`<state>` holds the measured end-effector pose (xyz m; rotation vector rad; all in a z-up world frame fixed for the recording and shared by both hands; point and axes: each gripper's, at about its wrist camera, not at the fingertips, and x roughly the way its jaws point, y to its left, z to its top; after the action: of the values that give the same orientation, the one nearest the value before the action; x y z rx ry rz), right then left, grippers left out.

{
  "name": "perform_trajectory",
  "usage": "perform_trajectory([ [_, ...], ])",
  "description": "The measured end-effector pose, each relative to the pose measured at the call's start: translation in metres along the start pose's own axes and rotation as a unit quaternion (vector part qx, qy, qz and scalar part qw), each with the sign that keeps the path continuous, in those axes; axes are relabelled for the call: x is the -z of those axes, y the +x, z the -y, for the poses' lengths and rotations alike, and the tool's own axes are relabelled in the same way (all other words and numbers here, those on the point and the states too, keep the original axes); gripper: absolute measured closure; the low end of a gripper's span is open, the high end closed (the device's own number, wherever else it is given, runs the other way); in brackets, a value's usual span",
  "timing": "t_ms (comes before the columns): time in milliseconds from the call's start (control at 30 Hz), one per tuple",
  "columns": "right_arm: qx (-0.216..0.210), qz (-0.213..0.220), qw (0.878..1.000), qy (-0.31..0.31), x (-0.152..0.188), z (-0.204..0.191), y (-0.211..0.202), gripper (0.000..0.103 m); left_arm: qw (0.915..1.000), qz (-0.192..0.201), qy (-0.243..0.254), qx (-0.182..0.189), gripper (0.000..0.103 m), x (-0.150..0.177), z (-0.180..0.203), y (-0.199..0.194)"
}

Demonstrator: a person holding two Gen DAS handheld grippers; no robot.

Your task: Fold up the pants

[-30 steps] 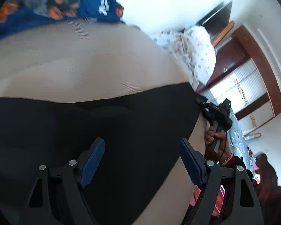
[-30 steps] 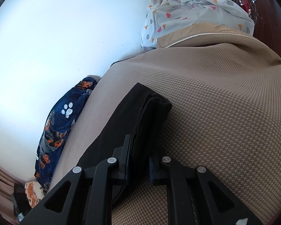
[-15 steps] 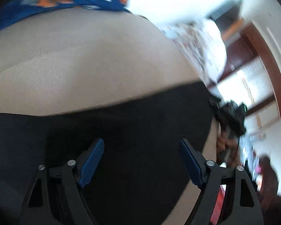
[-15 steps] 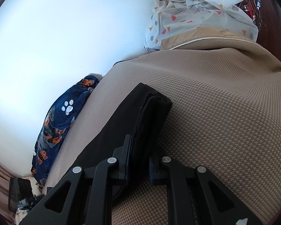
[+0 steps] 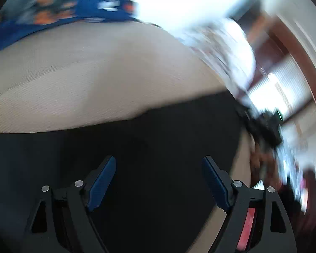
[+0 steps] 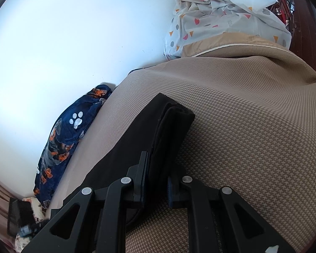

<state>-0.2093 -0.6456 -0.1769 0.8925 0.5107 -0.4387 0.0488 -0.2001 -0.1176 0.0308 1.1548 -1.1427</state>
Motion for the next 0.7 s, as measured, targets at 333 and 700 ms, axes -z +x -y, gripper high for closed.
perform_trajectory([
  [333,0.001,0.002,1.000,0.004,0.003,-0.001,-0.001,0.092,0.9973,0.033,-0.006,-0.065,0.019,0.008,0.001,-0.027],
  [700,-0.085,-0.015,0.992,0.087,-0.004,0.023,-0.006,0.092,0.9622,0.128,-0.139,-0.196,0.019,0.102,-0.090,-0.150],
])
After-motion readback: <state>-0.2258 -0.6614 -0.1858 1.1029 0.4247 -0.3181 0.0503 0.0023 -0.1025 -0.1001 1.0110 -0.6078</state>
